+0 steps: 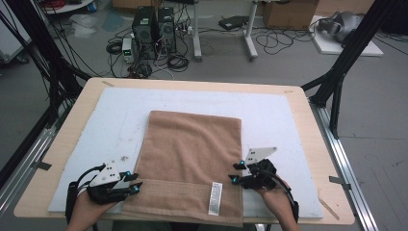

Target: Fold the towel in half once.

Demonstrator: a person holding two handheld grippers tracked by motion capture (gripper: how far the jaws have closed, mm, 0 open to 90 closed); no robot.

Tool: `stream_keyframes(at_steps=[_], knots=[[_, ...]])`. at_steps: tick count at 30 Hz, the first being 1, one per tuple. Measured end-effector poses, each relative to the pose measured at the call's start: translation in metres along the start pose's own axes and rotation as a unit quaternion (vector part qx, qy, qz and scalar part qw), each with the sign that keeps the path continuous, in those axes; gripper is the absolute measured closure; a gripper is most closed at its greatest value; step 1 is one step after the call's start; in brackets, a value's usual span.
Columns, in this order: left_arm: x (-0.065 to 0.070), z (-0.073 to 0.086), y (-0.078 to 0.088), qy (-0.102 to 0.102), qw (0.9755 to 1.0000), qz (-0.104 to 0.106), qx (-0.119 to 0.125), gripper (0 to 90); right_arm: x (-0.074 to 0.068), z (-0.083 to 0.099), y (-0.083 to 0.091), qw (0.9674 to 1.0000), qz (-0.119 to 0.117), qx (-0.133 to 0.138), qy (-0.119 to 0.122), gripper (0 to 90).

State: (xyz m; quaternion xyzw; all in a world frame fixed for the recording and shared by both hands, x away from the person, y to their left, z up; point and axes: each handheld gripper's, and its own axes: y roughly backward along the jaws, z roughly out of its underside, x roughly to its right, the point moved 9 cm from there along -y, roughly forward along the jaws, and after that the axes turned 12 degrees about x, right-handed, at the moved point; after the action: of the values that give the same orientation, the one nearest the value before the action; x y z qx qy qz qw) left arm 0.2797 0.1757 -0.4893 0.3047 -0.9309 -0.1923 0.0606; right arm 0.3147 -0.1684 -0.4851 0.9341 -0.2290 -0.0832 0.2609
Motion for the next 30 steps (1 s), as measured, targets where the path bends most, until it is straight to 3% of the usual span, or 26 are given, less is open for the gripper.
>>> stream_keyframes(at_steps=[5, 8, 13, 17, 21, 25, 28, 30], knots=[[-0.005, -0.008, -0.012, 0.005, 1.0, 0.004, 0.006, 58.2, 0.035, -0.015, -0.003, 0.9995, 0.031, 0.003, -0.01, 54.0], [0.0, -0.008, -0.012, 0.0, 0.9998, 0.017, 0.005, 56.9, 0.039, -0.02, -0.009, 0.9996, 0.025, 0.006, -0.008, 54.1], [0.015, 0.0, -0.005, -0.013, 0.999, 0.043, -0.005, 60.2, 0.02, -0.018, -0.012, 1.0, -0.004, 0.001, 0.007, 54.7], [0.018, 0.011, -0.001, -0.019, 0.9983, 0.048, -0.029, 62.1, 0.014, -0.01, -0.013, 1.0, -0.009, -0.002, -0.002, 53.2], [0.023, 0.014, 0.0, -0.028, 0.9981, 0.051, -0.019, 85.2, -0.004, -0.011, -0.007, 0.9996, -0.024, 0.013, 0.007, 52.6], [0.024, 0.013, 0.0, -0.025, 0.9982, 0.051, -0.019, 89.3, -0.029, -0.01, -0.004, 0.998, -0.053, 0.014, 0.029, 51.6], [0.025, 0.013, 0.003, -0.032, 0.9983, 0.046, -0.017, 89.7, -0.038, -0.004, -0.006, 0.9974, -0.065, 0.006, 0.029, 51.0], [0.026, 0.011, 0.007, -0.024, 0.9985, 0.047, -0.01, 89.7, -0.039, 0.0, -0.007, 0.9975, -0.065, -0.001, 0.03, 50.6]])
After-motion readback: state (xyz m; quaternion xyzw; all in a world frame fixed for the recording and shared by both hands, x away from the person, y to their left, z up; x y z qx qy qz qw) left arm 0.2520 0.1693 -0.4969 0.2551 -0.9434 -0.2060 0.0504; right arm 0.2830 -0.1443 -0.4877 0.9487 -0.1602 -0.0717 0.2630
